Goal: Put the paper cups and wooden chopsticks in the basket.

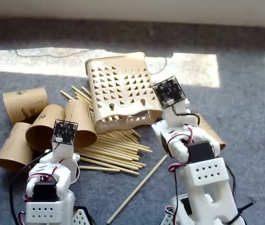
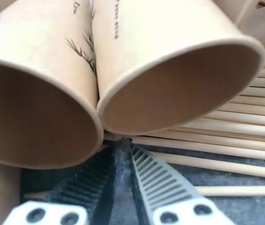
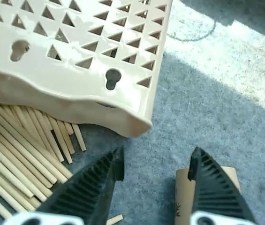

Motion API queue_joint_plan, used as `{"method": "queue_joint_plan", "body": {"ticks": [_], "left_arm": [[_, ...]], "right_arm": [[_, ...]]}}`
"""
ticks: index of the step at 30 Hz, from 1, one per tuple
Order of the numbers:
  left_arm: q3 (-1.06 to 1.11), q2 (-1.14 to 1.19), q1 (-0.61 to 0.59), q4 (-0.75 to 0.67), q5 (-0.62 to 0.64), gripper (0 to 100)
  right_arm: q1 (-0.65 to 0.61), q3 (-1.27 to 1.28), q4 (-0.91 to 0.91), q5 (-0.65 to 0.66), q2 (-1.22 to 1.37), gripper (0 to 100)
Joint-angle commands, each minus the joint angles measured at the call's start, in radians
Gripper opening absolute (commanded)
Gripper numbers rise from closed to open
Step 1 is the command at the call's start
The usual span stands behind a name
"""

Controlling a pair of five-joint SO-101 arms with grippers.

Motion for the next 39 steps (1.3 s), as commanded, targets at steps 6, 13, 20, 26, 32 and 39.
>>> {"method": "queue_joint_plan", "body": {"ticks": [6, 13, 20, 26, 32, 39], "left_arm": [[0.019, -0.004, -0.013, 0.005, -0.003, 0], [0.019, -0.004, -0.013, 0.005, -0.003, 0], [0.019, -0.004, -0.013, 0.005, -0.003, 0], [0.019, -0.004, -0.013, 0.005, -0.003, 0], [0.019, -0.004, -0.013, 0.005, -0.003, 0], [0.019, -0.004, -0.013, 0.005, -0.003, 0]], "right_arm": [[-0.038, 0.044, -0.205, 0.014, 0.143, 22.7], [-0.067, 0.036, -0.309, 0.014, 0.315, 22.7], [-0.036, 0.039, -0.479, 0.006, 0.410, 22.7], [-0.036, 0.045, -0.621, 0.006, 0.423, 19.7], [-0.036, 0.045, -0.642, 0.012, 0.415, 2.3], [-0.033, 0.041, -0.638, 0.008, 0.412, 0.7]]}}
